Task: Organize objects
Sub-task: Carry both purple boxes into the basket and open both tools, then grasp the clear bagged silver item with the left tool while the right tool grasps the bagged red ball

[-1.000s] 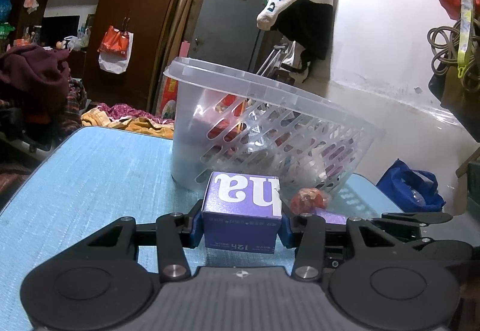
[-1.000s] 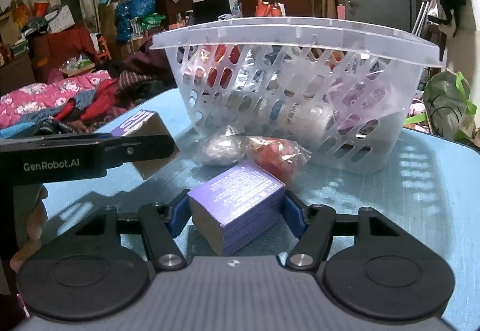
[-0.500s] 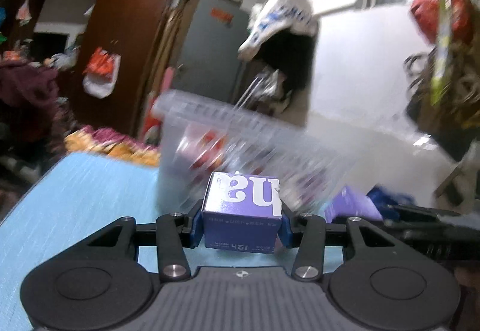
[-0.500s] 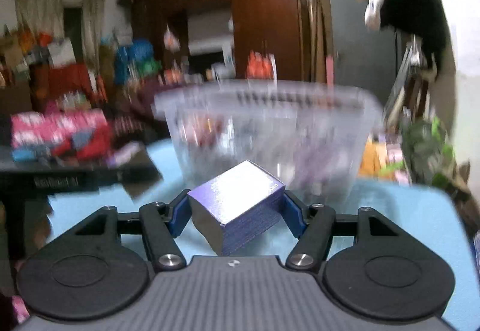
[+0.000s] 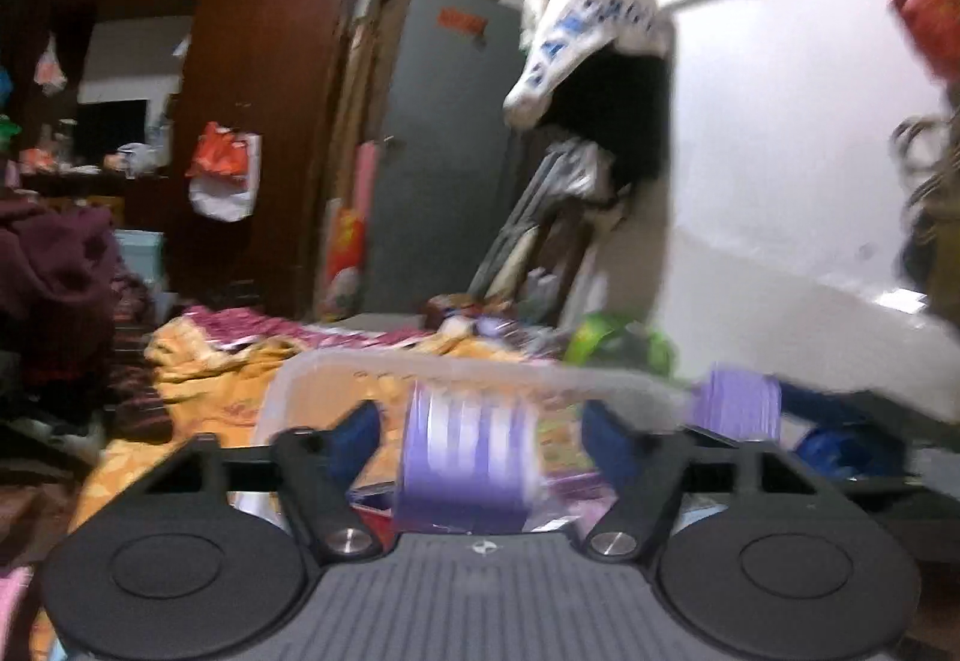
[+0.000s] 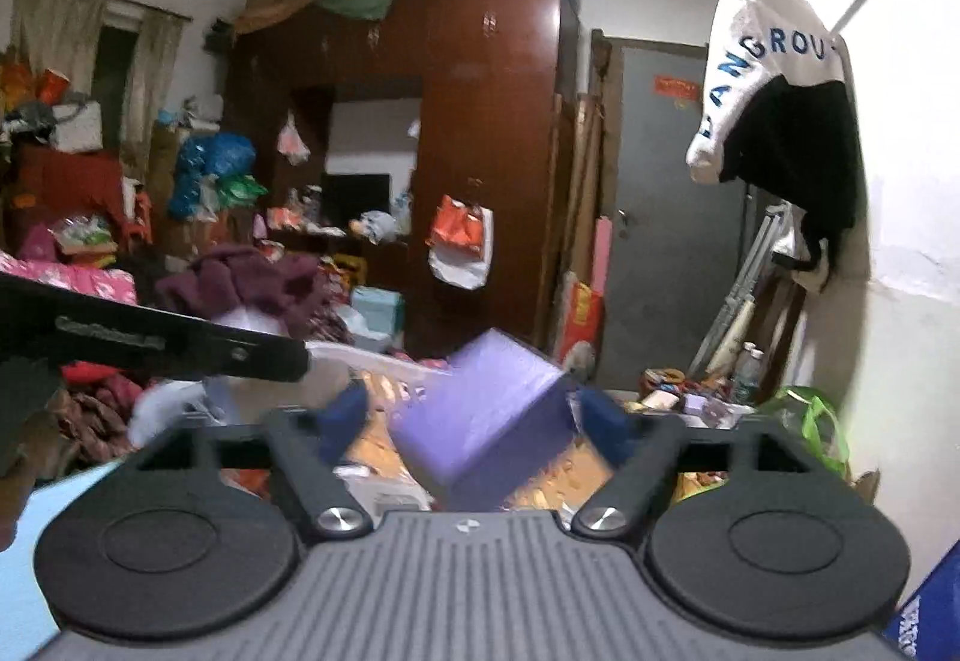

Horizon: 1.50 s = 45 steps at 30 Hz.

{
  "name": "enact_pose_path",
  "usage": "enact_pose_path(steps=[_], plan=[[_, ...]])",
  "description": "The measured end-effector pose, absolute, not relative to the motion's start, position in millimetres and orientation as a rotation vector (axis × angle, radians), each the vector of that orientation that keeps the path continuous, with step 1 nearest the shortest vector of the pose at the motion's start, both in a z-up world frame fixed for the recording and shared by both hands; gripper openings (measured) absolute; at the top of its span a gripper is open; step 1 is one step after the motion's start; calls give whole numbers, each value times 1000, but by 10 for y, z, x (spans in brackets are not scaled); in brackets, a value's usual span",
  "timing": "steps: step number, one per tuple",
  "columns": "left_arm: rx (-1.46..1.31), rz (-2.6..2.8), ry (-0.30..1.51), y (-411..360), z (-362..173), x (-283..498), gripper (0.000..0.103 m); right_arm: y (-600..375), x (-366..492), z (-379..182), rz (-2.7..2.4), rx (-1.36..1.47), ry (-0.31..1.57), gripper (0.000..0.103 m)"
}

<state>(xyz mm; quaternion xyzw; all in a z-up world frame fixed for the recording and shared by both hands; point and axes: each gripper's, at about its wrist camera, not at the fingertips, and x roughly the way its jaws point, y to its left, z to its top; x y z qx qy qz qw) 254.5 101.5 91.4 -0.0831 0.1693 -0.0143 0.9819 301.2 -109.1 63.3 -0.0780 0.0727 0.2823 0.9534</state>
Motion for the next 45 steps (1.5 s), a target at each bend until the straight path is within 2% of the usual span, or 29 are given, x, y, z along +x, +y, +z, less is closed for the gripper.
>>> enact_pose_path(steps=[2,5,9,15,20,23,25,27,28,32,33,34,35,45], plan=[[-147,9,328,994,881,2483,79,-1219,2870,601,552,-141,125,103],[-129,-42,268,980,877,2135,79,-1440,2591,605,609,-90,103,103],[-59,-59,245,884,762,1636,95,-1601,2245,496,668,-72,140,103],[25,-58,434,775,247,1661,94,-1395,2355,45,636,-207,446,103],[-56,-49,538,917,10,1903,92,-1217,2481,-198,663,-237,539,102],[-63,-35,553,905,-43,1963,92,-1155,2501,-263,675,-254,544,97],[-76,-38,565,891,-92,1994,92,-1130,2453,-301,684,-262,547,87],[-86,-44,579,870,-122,2028,86,-1147,2426,-321,698,-257,565,68],[-85,-45,589,847,-153,2027,81,-1151,2413,-320,703,-255,563,66],[-96,-63,596,799,-155,2027,77,-1212,2388,-319,716,-246,567,57],[-89,-61,596,782,-155,2029,70,-1217,2390,-327,724,-243,572,53],[-81,-62,602,765,-159,2042,55,-1230,2397,-329,727,-240,574,53],[-80,-68,610,758,-168,2053,53,-1238,2391,-327,729,-239,572,53],[-246,-162,520,1013,-180,1820,51,-1282,2363,-298,710,-218,540,52]])
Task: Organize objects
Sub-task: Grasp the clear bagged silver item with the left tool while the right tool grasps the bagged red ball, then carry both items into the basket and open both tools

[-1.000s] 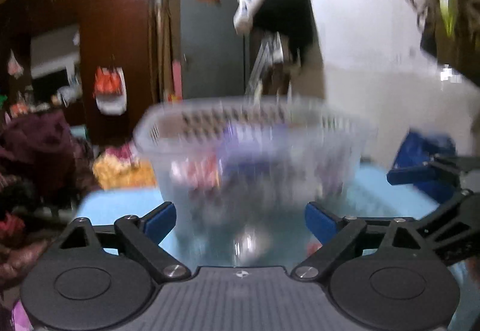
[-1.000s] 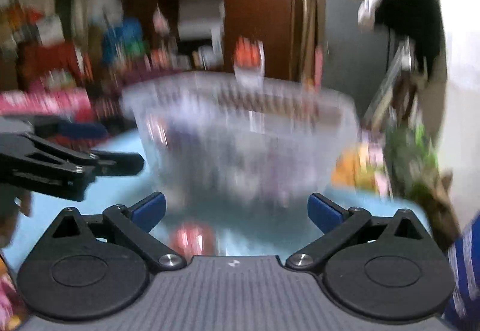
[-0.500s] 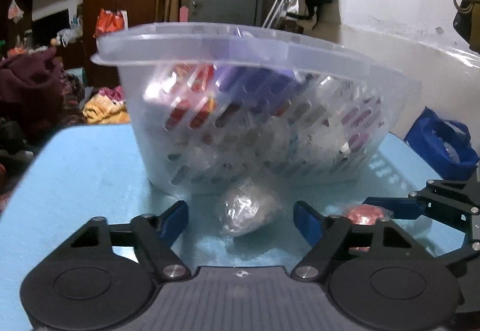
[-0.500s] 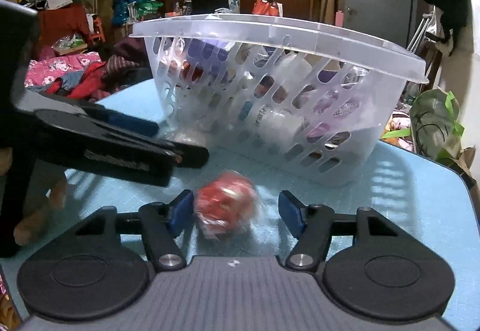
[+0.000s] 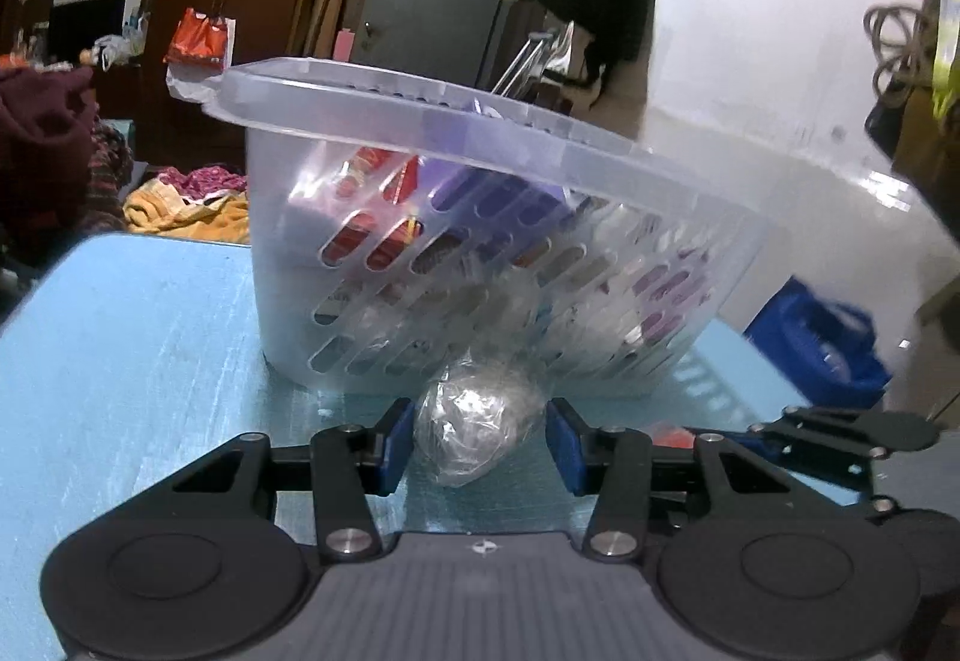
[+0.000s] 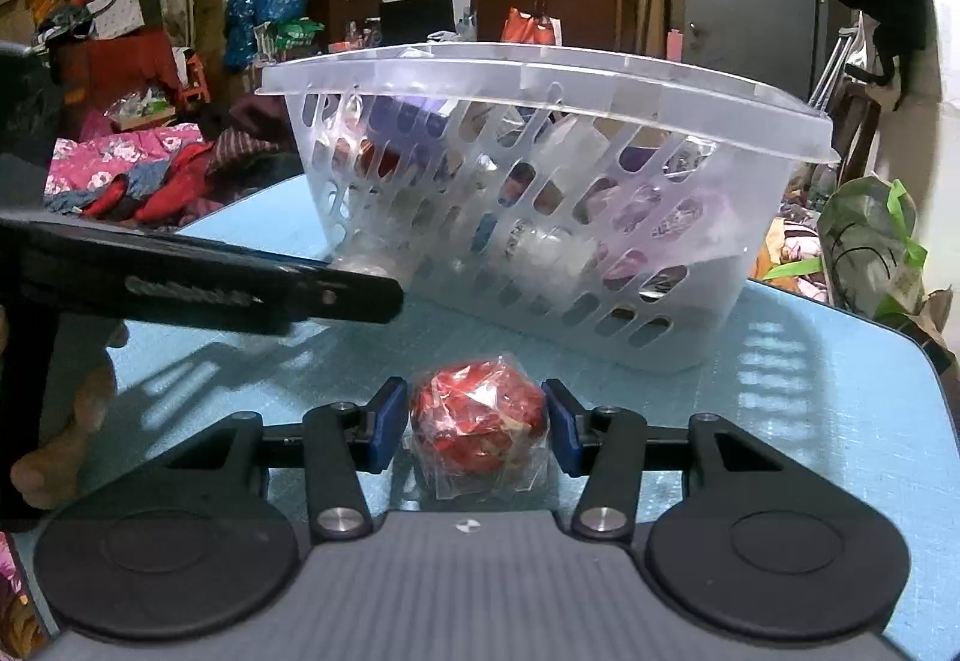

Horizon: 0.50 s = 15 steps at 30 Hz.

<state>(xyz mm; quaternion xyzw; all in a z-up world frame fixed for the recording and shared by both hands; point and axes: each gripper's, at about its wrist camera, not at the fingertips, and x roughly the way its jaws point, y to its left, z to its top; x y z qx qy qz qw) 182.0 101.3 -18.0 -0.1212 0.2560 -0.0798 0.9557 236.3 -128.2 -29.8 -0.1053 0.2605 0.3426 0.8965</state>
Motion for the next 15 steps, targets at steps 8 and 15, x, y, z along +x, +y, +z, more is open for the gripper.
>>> enact_pose_path(steps=[8,15], plan=[[-225,-183,474,936,-150,1805,51,-1338,2392,-280,671,-181,515,52],[-218,-185,457,935,-137,1787,51,-1357,2405,-275,670,-165,503,52]])
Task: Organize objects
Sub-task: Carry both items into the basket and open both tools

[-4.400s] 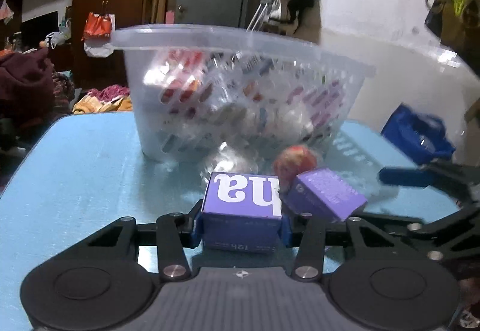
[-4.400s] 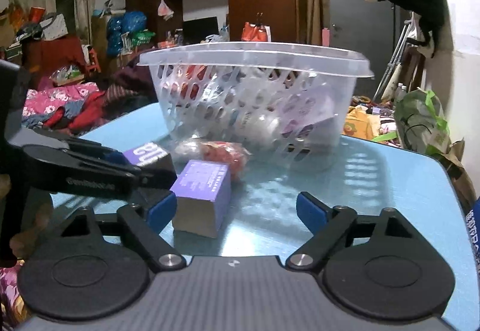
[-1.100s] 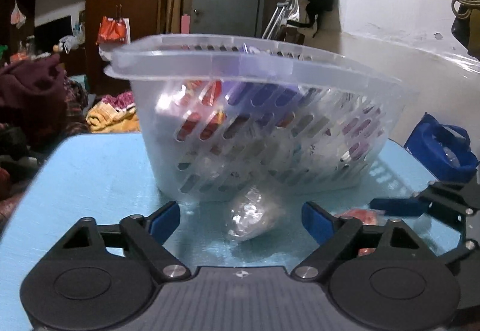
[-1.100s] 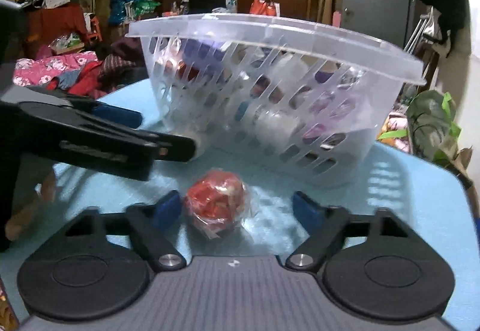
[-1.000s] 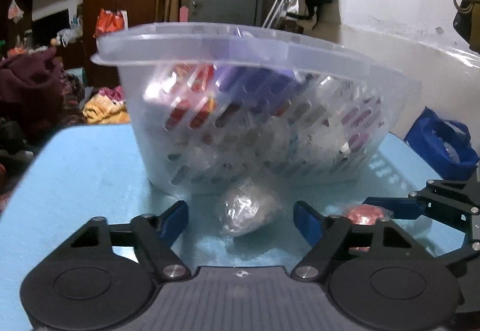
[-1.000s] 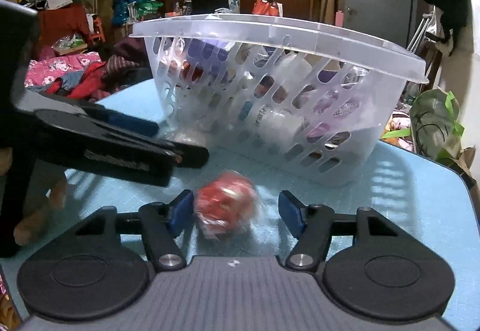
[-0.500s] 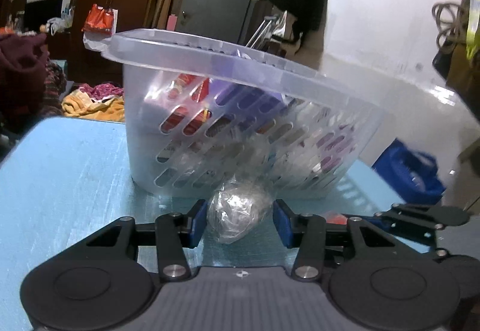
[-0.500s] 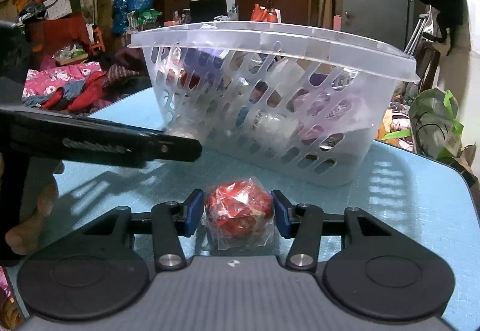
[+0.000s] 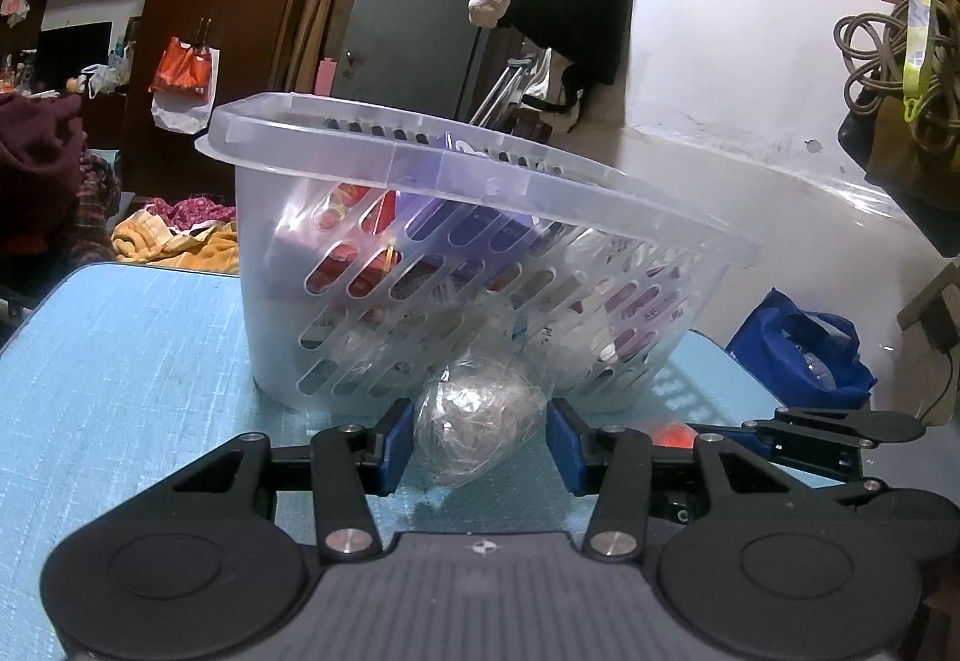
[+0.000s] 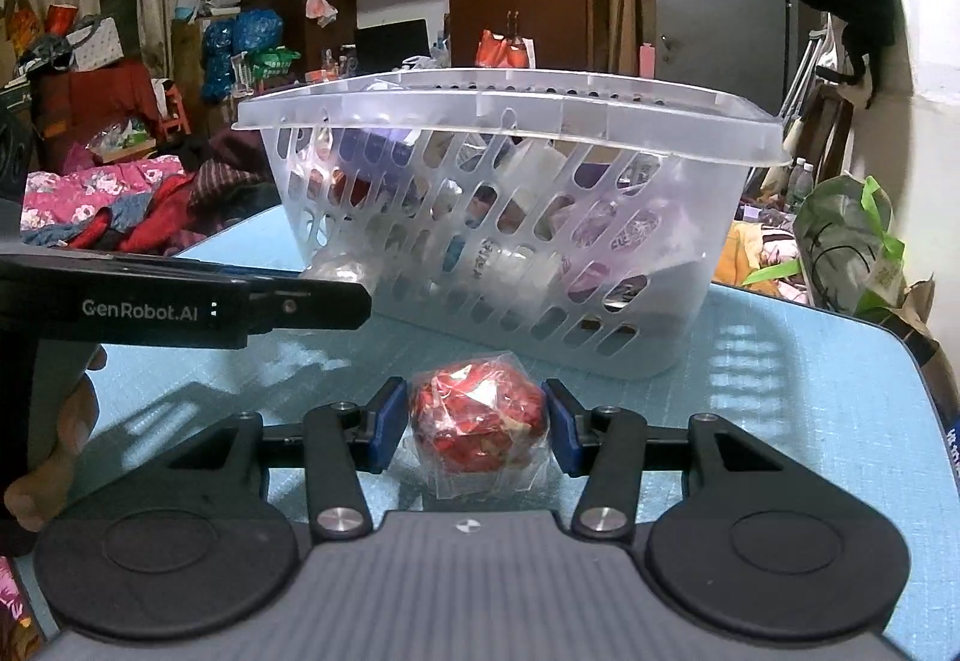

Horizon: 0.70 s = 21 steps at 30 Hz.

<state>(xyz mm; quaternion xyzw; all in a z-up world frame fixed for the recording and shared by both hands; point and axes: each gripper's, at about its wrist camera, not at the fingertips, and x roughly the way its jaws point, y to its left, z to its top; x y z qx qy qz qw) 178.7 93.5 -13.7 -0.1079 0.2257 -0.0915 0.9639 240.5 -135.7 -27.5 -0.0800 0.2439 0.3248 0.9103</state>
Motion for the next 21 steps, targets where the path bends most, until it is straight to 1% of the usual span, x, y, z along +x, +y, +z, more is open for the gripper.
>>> enact_pose_path(steps=[3,5,7,10,12,15,17,18,20,21], plan=[[-219,-192,439,927,-127,1763,51,-1385,2368,-258,661,-153,472,52],[-219,-216,394,920,-100,1687,51,-1518,2243,-198,659,-80,383,52],[-213,-261,327,900,-37,1564,51,-1638,2120,-98,691,-18,331,52],[-243,-304,246,920,149,1382,51,-1729,2002,176,694,-1,248,52],[-251,-286,197,949,414,1356,51,-1719,2066,437,660,1,213,52],[-227,-222,185,974,830,1567,51,-1612,2304,856,654,6,169,52],[-205,-161,205,1004,1030,1828,51,-1449,2516,1035,603,-43,127,52],[-195,-138,227,1001,1081,1970,51,-1356,2643,1063,567,-69,137,52],[-187,-92,265,1035,1094,2246,53,-1209,2944,1037,550,-80,212,53],[-182,-62,277,1050,1072,2349,55,-1162,3045,994,550,-82,228,55]])
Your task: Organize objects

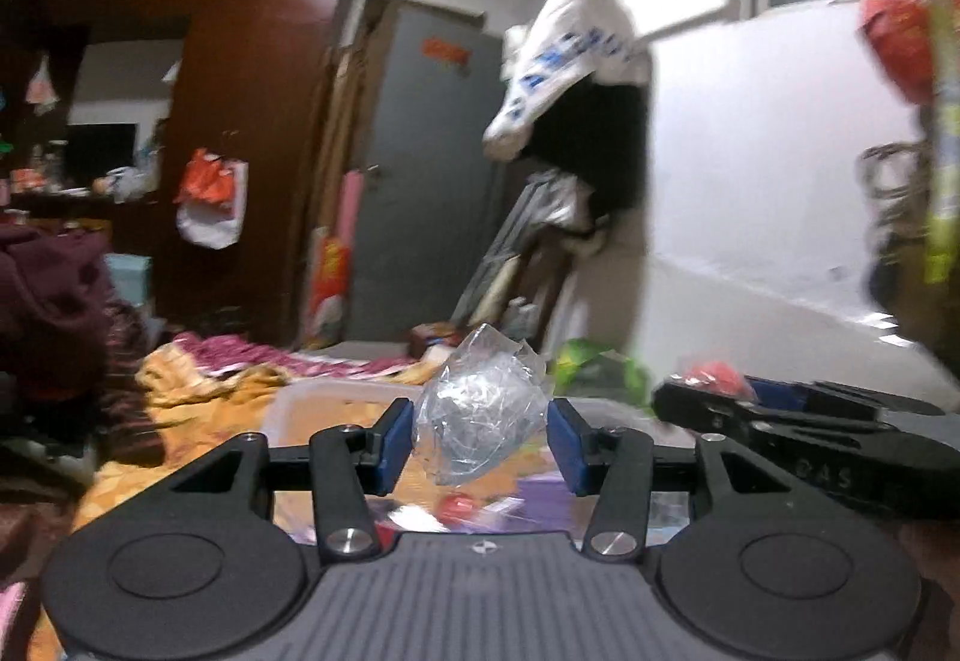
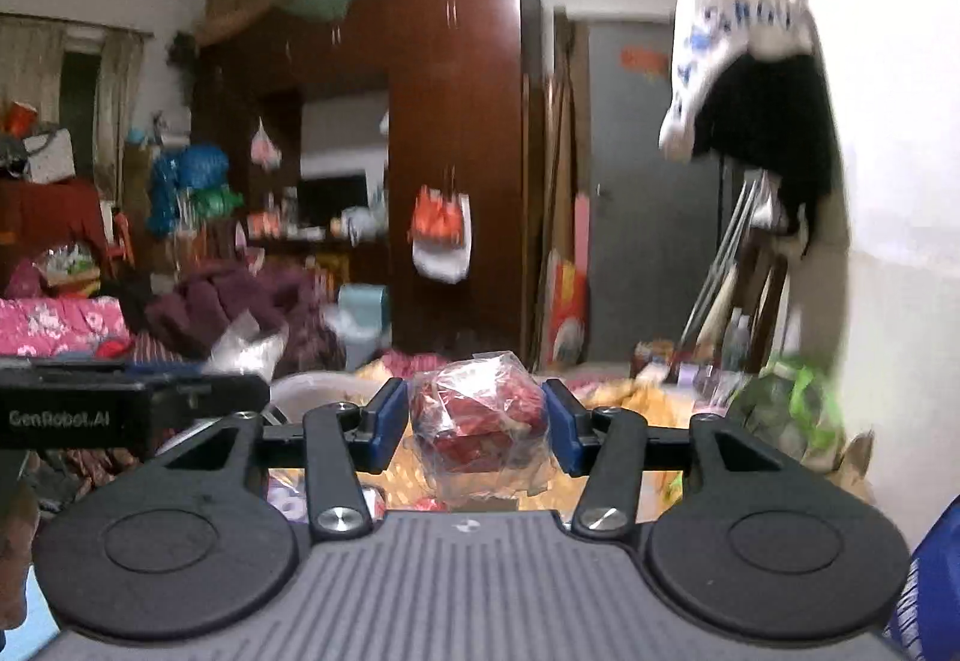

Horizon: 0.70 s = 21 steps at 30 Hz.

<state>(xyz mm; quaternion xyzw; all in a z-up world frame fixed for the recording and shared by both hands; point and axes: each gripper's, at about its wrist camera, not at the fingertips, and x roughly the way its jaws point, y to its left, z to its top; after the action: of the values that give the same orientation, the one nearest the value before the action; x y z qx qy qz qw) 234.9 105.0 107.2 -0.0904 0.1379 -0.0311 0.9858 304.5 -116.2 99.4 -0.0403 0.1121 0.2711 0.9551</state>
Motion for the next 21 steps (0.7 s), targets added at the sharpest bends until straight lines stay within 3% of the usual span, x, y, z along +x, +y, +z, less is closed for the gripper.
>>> enact_pose_path(steps=[1,3,4,8,13,21], plan=[[-175,-31,292,1067,1027,2464,64,-1121,3129,935,544,-93,228,59],[-161,3,323,1102,958,2613,79,-1043,3225,828,515,-116,240,93],[-150,10,337,1108,934,2633,79,-1030,3232,777,506,-119,237,97],[-114,-12,273,1115,885,2402,84,-1141,3022,702,557,-98,223,103],[-88,-1,173,1023,890,2016,103,-1294,2779,787,533,-76,254,103],[-15,-1,207,855,861,1819,103,-1302,2451,537,414,-163,280,103]])
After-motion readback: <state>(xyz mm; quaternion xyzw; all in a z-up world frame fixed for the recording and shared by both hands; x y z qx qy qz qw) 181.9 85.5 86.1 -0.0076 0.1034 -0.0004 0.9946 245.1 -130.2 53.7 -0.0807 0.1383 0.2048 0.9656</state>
